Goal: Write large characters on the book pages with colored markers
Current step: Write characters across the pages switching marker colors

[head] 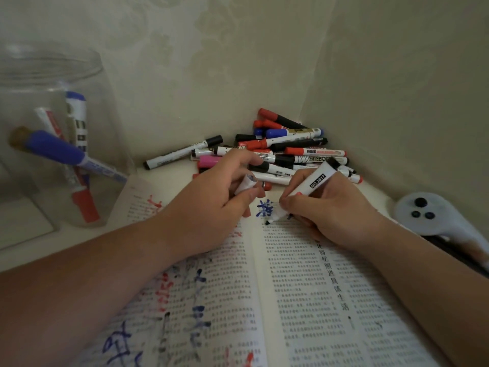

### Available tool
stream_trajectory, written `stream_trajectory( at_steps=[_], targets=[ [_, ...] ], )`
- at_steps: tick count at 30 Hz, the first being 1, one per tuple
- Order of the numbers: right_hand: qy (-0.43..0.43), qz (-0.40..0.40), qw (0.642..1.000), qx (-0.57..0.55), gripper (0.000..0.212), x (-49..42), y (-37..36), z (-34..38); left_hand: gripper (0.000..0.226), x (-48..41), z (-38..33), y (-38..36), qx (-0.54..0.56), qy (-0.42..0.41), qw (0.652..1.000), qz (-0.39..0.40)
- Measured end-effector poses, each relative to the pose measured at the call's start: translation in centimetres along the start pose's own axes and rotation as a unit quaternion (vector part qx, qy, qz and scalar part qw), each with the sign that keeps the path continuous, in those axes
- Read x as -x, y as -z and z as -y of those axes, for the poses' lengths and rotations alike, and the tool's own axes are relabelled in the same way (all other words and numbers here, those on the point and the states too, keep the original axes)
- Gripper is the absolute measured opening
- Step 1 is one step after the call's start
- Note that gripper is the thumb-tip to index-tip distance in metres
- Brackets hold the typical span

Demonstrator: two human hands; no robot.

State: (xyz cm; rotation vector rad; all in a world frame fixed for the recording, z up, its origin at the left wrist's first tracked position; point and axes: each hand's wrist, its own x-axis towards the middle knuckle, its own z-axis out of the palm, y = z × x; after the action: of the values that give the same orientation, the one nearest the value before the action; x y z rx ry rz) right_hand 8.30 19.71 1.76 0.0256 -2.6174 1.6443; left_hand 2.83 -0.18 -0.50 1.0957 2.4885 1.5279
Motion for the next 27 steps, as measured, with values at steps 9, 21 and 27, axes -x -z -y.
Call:
stream_trajectory(
  at_steps=[9, 21, 27],
  targets=[
    [0.005, 0.006, 1.0, -0.019, 0.023, 0.05, 0.15, -0.03, 0.037, 0.07, 0.04, 0.04, -0.026, 0.01, 0.999, 0.017],
    [-0.001, -0.003, 0.999, 0.032, 0.029, -0.09, 0.01, 0.11, 0.038, -0.01, 0.17, 0.04, -0.038, 0.009, 0.999, 0.023],
    [0.009, 0.017, 1.0, -0.001, 0.009, 0.14, -0.03, -0.17, 0.039, 0.13, -0.31, 0.11, -0.036, 0.012, 0.999, 0.002]
  ],
)
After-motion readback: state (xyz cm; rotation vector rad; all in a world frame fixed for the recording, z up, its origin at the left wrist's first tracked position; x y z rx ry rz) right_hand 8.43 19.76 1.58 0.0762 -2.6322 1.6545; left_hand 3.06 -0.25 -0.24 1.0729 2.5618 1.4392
